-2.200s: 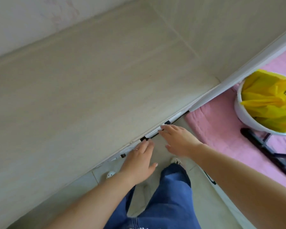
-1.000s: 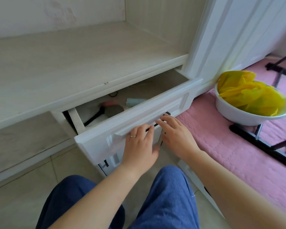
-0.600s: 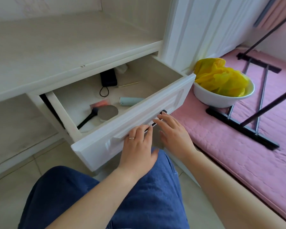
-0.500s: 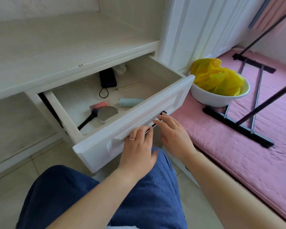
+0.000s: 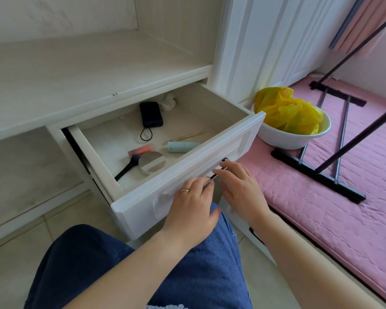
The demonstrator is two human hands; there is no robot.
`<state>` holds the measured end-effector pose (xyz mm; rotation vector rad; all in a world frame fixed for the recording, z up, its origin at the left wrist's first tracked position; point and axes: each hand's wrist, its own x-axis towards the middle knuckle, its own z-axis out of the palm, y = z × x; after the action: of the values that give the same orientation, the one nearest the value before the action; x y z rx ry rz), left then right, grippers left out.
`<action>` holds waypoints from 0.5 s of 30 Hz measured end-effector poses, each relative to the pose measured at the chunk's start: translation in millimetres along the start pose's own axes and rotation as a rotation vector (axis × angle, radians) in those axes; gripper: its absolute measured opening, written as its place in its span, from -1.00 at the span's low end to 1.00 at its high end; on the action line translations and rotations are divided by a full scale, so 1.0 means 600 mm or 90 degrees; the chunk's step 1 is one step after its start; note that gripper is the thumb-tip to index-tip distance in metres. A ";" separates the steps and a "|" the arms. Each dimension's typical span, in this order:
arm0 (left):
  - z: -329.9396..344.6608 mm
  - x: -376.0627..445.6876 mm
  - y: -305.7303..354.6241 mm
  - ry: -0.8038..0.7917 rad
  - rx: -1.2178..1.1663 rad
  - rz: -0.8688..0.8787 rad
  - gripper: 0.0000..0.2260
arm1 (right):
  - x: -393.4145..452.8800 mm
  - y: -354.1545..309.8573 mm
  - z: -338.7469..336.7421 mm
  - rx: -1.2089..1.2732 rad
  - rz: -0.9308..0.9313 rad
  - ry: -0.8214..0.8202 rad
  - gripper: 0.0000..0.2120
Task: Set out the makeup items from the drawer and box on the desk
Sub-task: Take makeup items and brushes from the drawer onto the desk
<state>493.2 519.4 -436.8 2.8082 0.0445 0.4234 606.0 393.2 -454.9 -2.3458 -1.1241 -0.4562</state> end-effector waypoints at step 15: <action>-0.180 0.015 -0.085 -0.098 0.036 -0.184 -0.52 | 0.120 -0.047 -0.032 -0.030 -0.108 -0.126 -0.42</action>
<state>471.1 600.2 -350.8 2.8183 0.4294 0.1399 625.5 442.4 -395.4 -2.3874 -1.4270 -0.3170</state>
